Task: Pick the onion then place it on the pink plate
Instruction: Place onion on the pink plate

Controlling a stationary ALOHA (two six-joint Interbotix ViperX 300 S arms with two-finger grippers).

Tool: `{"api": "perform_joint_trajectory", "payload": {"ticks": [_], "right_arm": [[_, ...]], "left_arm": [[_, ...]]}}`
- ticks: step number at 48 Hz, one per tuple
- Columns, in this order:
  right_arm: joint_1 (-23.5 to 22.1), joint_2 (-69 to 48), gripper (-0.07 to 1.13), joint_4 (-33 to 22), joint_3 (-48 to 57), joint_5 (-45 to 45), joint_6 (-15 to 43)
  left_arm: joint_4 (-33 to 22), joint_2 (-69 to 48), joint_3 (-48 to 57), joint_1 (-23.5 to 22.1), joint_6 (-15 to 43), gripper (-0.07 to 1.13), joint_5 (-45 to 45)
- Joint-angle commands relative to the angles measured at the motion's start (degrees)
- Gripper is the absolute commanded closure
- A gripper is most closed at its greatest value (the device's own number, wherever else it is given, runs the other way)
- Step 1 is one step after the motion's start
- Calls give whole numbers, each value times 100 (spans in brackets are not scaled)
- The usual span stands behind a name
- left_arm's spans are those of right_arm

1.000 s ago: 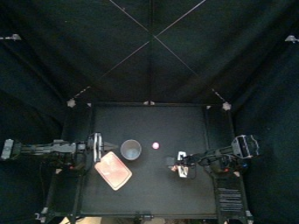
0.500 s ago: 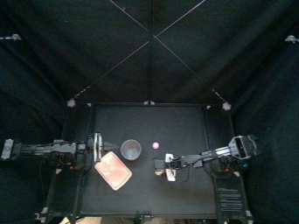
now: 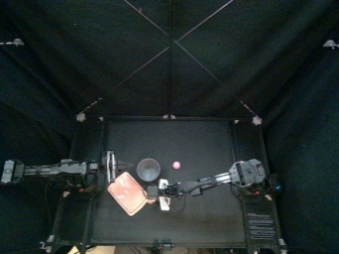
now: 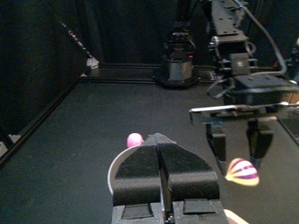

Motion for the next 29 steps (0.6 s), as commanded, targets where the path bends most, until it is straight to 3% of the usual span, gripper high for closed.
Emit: {"api": "perform_joint_trajectory", "payload": {"ticks": [1, 20, 29], "right_arm": [[-18, 272, 38, 18, -773, 97, 35], [-211, 1494, 36, -211, -2865, 765, 44], [-360, 1925, 27, -519, -3542, 1187, 70]], "left_arm": [[-105, 9, -62, 105, 35, 94, -26], [-114, 0, -53, 141, 44, 94, -26], [-114, 0, -53, 141, 44, 94, -26]]}}
